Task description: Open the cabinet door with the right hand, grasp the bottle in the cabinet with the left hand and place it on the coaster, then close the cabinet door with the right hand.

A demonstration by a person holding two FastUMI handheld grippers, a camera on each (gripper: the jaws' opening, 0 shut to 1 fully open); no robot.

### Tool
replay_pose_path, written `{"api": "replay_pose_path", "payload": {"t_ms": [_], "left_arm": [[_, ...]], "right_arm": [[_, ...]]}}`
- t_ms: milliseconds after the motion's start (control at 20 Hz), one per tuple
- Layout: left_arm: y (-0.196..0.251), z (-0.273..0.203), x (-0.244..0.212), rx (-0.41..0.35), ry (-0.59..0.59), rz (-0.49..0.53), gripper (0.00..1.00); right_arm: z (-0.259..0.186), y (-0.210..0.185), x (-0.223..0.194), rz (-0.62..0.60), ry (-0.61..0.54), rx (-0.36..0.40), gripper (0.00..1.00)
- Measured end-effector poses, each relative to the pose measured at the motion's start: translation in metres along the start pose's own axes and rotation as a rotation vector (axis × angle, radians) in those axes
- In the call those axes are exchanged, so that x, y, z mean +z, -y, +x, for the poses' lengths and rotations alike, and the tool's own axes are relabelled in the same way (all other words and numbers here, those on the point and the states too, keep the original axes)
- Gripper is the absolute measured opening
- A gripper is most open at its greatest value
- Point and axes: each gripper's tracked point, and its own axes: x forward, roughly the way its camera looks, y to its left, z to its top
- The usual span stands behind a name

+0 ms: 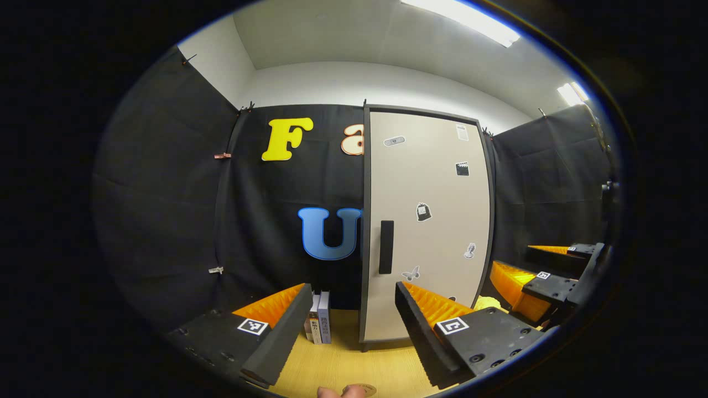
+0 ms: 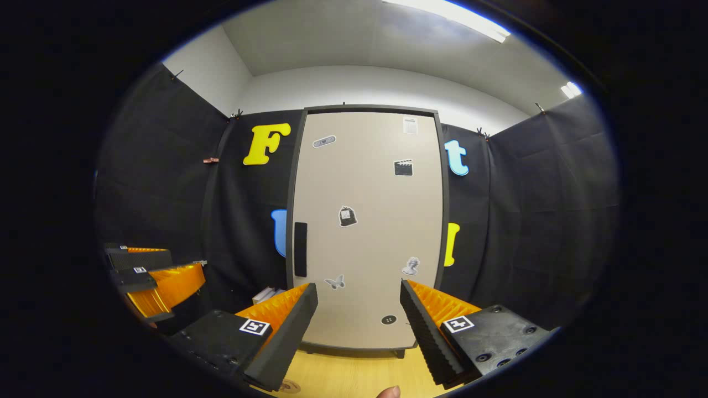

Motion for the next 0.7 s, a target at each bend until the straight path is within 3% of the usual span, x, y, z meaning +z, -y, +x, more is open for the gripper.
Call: {"api": "replay_pose_path", "payload": {"t_ms": [300,700], "left_arm": [[-0.011,-0.003,-0.009,0.006,-0.023,0.009,0.95],[-0.040,-0.016,-0.027,0.045,-0.054,0.005,0.95]], "right_arm": [[0.057,-0.037,0.011,0.027,0.032,0.052,0.97],[0.148,-0.095,-0.008,0.038,0.024,0.094,0.98]]}}
